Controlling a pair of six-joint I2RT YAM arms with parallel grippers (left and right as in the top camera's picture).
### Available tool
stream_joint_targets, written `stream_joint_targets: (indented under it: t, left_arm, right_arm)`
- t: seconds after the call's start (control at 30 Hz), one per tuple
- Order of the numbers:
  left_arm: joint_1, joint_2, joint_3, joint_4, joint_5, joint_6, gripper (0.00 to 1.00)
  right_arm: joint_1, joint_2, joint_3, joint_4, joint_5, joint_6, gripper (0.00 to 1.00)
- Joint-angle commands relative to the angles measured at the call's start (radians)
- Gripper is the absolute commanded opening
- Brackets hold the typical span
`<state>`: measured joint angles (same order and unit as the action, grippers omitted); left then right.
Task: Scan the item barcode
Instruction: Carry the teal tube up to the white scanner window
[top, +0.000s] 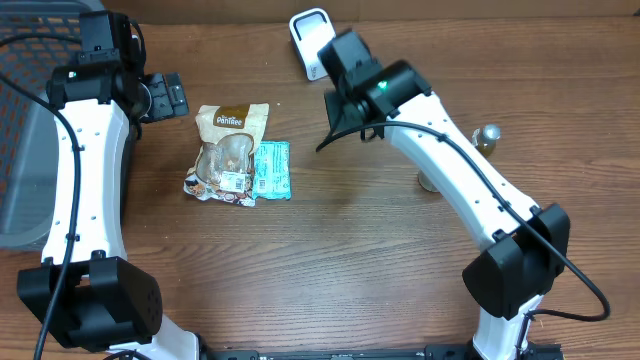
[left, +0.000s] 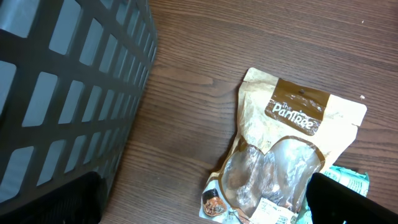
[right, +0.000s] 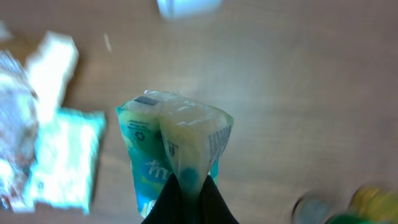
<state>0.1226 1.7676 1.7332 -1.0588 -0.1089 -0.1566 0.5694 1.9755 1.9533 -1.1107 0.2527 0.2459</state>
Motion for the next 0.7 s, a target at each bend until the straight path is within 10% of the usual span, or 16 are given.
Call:
stream_joint_targets:
  t: [0.0, 0.67]
  left_arm:
    - [0.008, -0.002, 0.015, 0.0, -0.013, 0.003, 1.0]
    - [0.008, -0.002, 0.015, 0.0, -0.013, 0.003, 1.0]
  right_arm:
    - [0.026, -0.034, 0.085, 0.031, 0.127, -0.089, 0.04]
    - [0.032, 0.109, 0.061, 0.548, 0.256, -0.709, 0.04]
